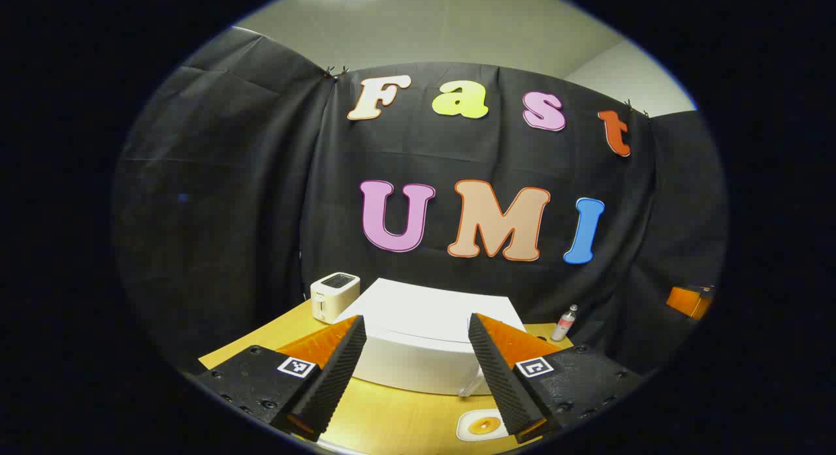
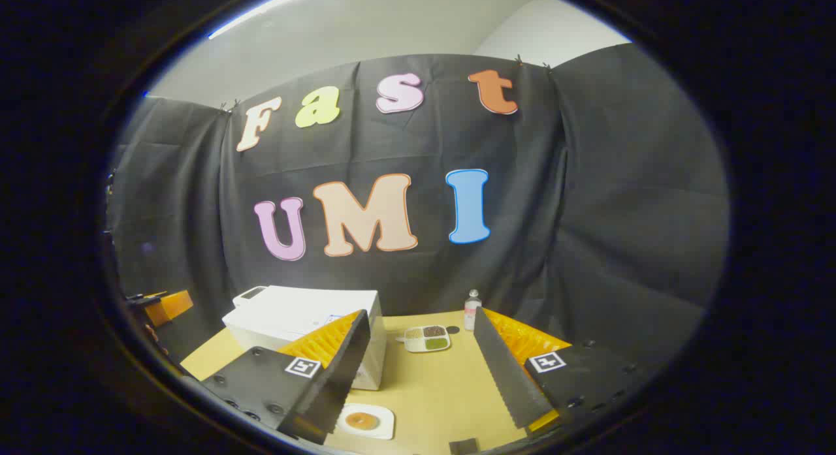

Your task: Open the microwave oven with the left hand, put the food in, and close the microwave oven.

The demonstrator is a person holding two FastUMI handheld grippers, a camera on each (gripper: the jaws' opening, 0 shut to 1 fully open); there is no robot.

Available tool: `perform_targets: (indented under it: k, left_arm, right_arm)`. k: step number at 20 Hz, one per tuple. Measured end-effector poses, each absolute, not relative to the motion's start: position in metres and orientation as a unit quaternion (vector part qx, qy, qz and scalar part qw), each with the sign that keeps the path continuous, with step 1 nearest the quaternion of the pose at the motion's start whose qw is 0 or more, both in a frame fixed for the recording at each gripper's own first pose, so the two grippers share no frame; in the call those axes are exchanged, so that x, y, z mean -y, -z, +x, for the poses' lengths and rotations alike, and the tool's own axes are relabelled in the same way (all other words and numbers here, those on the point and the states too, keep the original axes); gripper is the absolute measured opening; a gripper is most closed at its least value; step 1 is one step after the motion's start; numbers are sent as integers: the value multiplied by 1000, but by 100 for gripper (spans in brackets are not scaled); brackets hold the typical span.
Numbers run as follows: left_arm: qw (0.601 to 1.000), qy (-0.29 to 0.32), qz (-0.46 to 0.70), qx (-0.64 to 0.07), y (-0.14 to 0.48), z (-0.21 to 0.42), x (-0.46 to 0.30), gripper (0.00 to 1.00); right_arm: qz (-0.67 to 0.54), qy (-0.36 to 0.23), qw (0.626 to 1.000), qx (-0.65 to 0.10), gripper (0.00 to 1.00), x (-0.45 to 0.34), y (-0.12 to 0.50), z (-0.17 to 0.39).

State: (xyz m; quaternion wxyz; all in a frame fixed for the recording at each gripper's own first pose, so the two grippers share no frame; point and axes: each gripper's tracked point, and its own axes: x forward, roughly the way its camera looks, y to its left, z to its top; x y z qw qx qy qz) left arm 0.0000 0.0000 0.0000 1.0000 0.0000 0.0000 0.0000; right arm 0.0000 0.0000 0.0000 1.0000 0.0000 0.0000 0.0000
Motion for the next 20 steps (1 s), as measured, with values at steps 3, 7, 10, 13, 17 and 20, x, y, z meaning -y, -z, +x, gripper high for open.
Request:
perform_targets:
  k: [3,7,10,13,17,20]
  left_arm:
    - [1000,4,8,-5,4,-1,2,91]
    - [1000,13,1,-13,10,1,6,95]
    - [1000,13,3,-19,15,3,5,95]
    - [1000,17,-2,-26,20,5,8,95]
    - [999,29,0,-34,26,9,14,95]
    - [998,44,12,-53,42,10,25,95]
  right_arm:
    - [-1,4,1000,-4,92,5,2,-1]
    - [9,6,1000,-7,92,9,3,-1]
    - [13,9,1000,-6,92,13,2,-2]
    - [19,14,1000,-4,92,18,0,-1]
    - [23,21,999,-5,92,27,2,-1]
    - [25,27,999,-12,92,34,9,-1]
